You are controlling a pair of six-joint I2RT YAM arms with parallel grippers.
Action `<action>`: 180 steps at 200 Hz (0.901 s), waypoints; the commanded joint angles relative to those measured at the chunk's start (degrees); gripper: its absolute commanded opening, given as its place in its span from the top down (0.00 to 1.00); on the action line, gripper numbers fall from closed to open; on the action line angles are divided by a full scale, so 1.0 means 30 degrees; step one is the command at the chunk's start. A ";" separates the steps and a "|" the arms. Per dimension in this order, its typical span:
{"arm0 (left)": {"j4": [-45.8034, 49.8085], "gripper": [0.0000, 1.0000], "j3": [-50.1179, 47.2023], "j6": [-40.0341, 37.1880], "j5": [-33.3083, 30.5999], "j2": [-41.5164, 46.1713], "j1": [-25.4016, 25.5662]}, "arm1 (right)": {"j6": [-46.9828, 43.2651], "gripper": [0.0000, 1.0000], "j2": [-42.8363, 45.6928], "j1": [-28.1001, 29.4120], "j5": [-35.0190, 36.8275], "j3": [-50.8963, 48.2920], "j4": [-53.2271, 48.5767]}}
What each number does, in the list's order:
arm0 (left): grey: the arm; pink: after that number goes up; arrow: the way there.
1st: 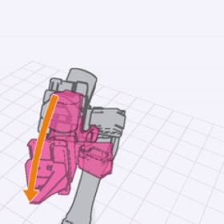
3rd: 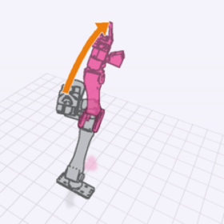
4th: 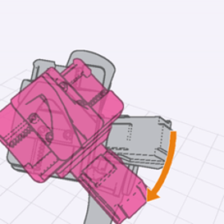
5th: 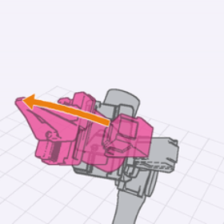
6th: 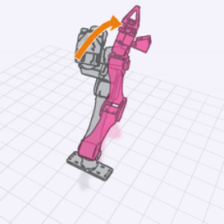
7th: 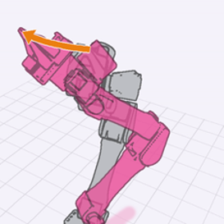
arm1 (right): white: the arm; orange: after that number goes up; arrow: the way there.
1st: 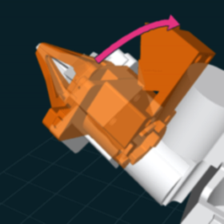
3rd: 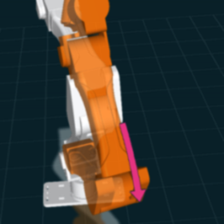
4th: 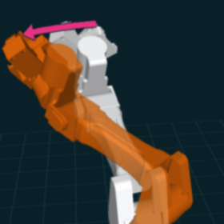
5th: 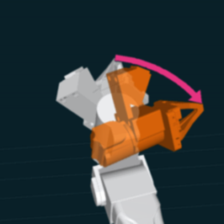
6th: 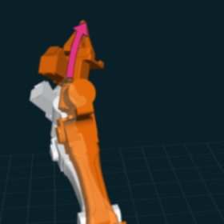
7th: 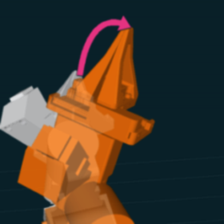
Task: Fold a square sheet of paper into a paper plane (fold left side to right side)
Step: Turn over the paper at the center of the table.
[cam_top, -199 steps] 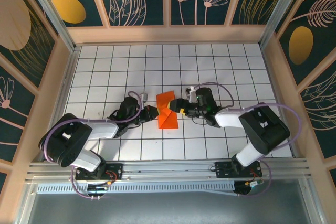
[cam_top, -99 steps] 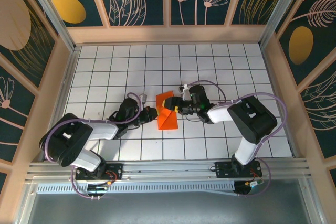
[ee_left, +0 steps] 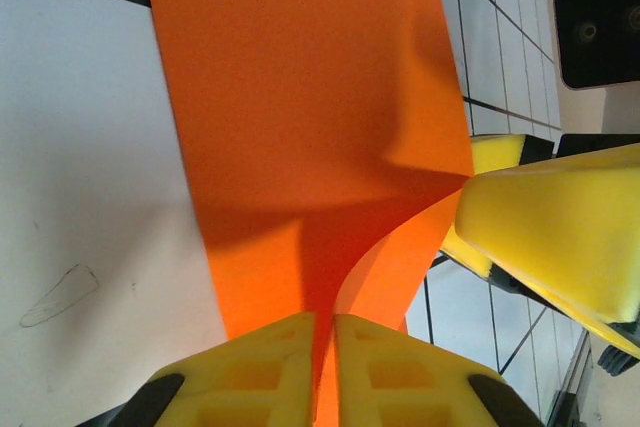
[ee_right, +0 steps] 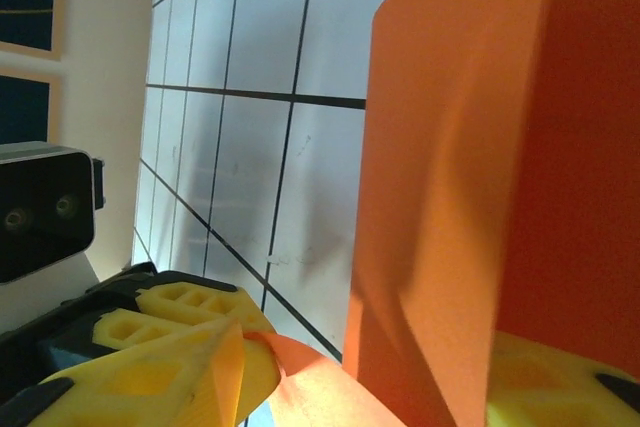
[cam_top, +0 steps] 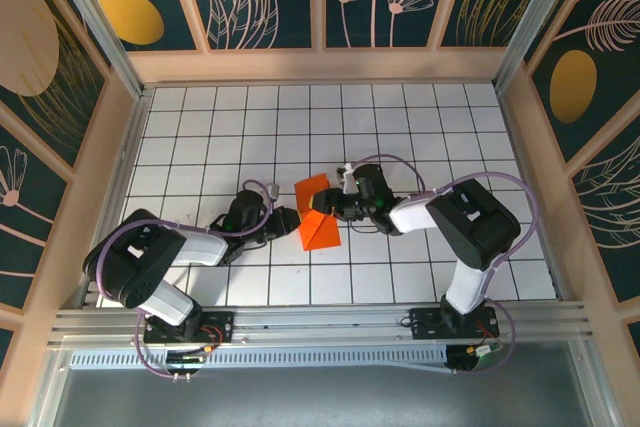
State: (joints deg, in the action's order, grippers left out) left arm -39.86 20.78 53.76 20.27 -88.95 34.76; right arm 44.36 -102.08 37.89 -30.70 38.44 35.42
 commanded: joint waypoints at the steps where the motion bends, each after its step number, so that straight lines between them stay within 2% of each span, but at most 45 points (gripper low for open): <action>1: -0.0521 0.85 -0.0097 0.0048 -0.0423 -0.0277 -0.0137 | -0.0477 0.55 -0.0272 0.0276 0.0663 0.0459 -0.0736; 37: -0.0279 0.82 -0.0099 -0.0124 -0.0701 -0.0365 -0.0145 | -0.0755 0.64 -0.0284 0.0400 0.0972 0.0634 -0.1283; 132: -0.0191 0.82 -0.0034 -0.0153 -0.1257 -0.1289 -0.0149 | -0.0793 0.73 -0.0511 0.0670 0.1004 0.0782 -0.1001; 180: 0.0159 0.76 -0.0097 -0.0202 -0.1314 -0.0588 -0.0138 | -0.1056 0.89 -0.0057 0.0674 0.1209 0.0903 -0.1225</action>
State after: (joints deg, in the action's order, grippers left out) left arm -40.10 20.78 53.69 17.34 -91.94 34.76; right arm 42.46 -102.83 39.44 -28.32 39.72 32.29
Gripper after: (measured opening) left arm 0.224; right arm 0.141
